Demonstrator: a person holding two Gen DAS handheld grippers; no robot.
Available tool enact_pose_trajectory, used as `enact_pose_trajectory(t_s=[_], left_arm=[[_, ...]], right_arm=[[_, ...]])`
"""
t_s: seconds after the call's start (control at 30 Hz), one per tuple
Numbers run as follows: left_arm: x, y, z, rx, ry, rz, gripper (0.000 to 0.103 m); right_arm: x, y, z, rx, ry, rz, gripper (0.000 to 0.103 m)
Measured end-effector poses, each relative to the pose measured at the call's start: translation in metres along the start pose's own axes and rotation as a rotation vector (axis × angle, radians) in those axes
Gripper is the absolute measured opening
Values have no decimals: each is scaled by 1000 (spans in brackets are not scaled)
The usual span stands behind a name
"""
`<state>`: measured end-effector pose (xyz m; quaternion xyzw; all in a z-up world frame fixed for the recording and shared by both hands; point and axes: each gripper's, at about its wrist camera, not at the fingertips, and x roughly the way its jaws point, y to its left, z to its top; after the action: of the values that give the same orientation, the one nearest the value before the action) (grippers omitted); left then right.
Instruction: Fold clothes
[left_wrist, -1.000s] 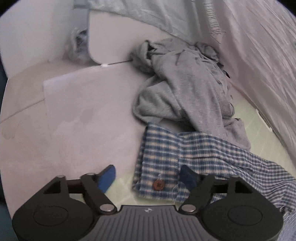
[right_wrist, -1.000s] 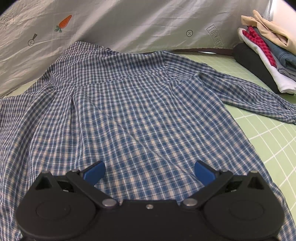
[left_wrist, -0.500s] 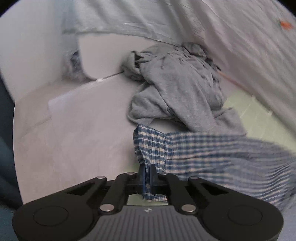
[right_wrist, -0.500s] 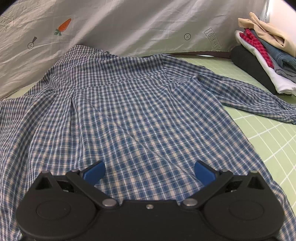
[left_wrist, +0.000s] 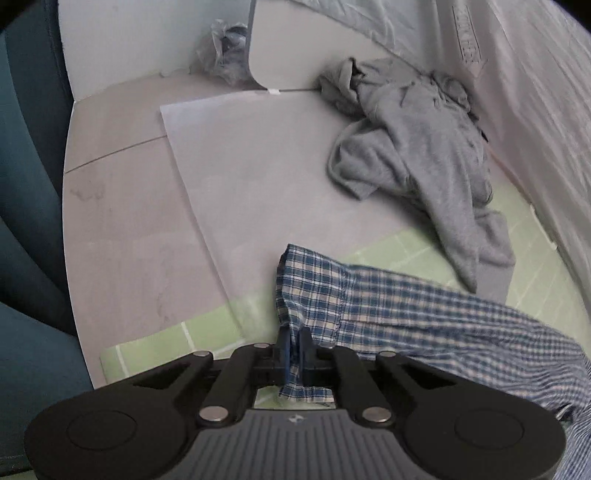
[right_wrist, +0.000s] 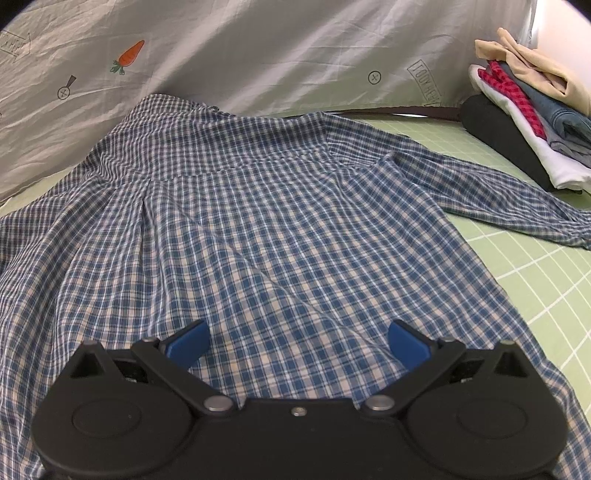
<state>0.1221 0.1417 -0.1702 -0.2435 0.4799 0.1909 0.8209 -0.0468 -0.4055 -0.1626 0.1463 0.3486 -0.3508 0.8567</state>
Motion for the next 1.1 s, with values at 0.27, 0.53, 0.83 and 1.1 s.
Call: enact_pose_trajectory(t_s=[0.27,0.53,0.83,1.1], left_arm=[[-2,3,-3,11,-51,-39,8],[-7,-7,1,65,-83,-41,8],[6,-3,7,42,-35,-25,9],[10,-10,14,57,-18,16,11]], right_arm=[[-1,2,-2,10,-15,-11,103],[-1,5,1,18,5,-21,103],[39,17,46,-1,26,100,103],[113,53,113,-74,12,132,103]])
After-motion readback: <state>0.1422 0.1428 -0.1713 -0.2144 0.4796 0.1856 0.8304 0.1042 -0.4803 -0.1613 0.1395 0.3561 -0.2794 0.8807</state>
